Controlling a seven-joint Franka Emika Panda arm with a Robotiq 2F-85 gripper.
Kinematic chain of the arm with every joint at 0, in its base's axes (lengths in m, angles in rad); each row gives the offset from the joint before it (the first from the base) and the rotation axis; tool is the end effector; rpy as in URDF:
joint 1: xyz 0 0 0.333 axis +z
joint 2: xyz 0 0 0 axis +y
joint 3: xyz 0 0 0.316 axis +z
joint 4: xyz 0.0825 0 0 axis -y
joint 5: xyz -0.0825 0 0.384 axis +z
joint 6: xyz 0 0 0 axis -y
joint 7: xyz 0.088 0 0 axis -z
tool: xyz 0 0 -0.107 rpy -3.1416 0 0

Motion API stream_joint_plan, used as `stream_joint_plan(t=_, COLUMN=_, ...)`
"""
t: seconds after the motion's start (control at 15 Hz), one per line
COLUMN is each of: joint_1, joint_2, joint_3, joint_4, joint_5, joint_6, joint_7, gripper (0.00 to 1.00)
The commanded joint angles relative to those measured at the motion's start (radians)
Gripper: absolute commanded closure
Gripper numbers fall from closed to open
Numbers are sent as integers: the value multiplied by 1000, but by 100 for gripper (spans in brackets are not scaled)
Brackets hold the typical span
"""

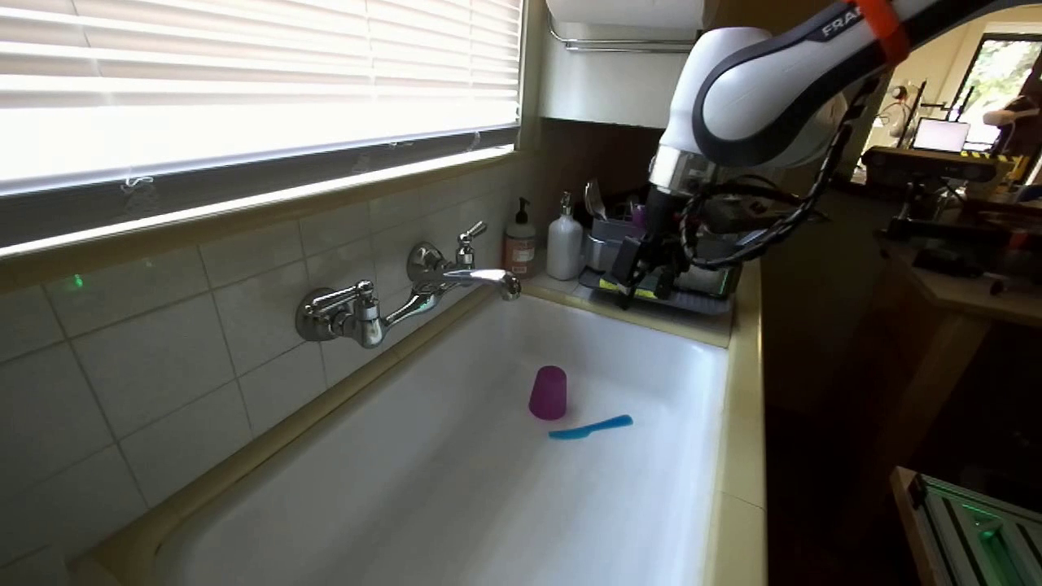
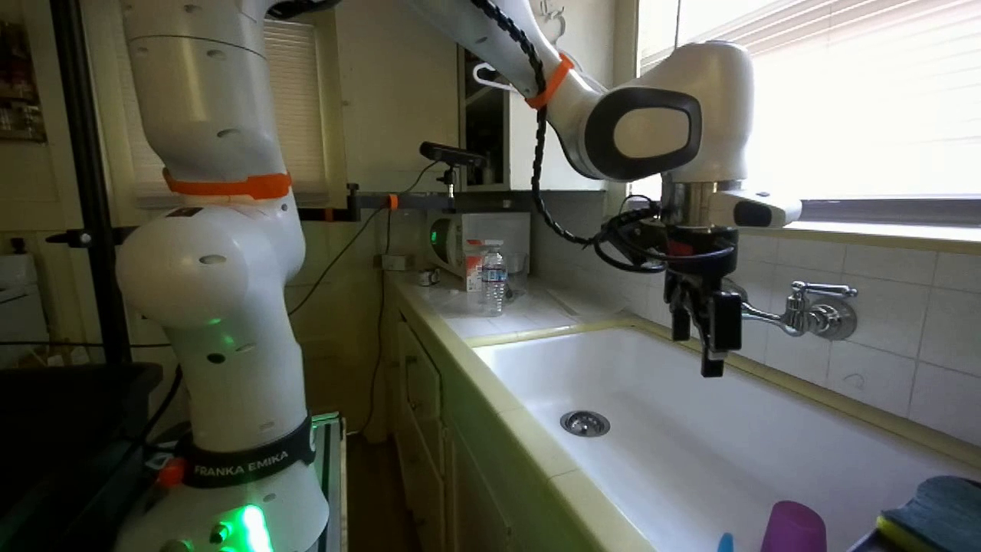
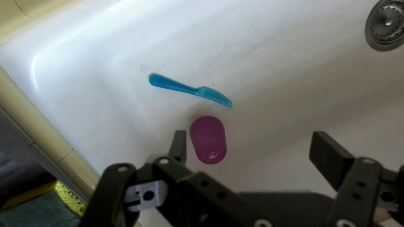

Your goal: Remove the purple cup out of the sink

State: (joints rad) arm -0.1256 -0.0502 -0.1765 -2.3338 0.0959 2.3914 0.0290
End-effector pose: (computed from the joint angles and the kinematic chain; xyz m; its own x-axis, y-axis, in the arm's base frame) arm 0.4871 -0.1511 0.3668 0.9154 -0.3896 0.1013 -0.3823 -0.9202 -0.0841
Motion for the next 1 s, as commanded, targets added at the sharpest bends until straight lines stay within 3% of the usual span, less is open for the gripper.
stream_joint_plan(t=0.0, joint_1=-1, joint_2=149, joint_3=21, joint_4=99, joint_5=17, joint_6=28, joint_7=42, gripper=0)
stream_joint_plan(t=0.73, joint_1=-19, joint_2=493, joint_3=21, joint_4=387, joint_5=-17, joint_6=-7, joint_7=45, gripper=0)
stream_joint_plan(t=0.87, joint_1=-11, joint_2=534, joint_3=8, joint_4=434, joint_5=-49, joint_6=-86, joint_7=69, gripper=0)
stream_joint_plan(t=0.93, joint_1=-21, joint_2=476, joint_3=25, joint_4=363, joint_5=-19, joint_6=-12, joint_7=35, gripper=0)
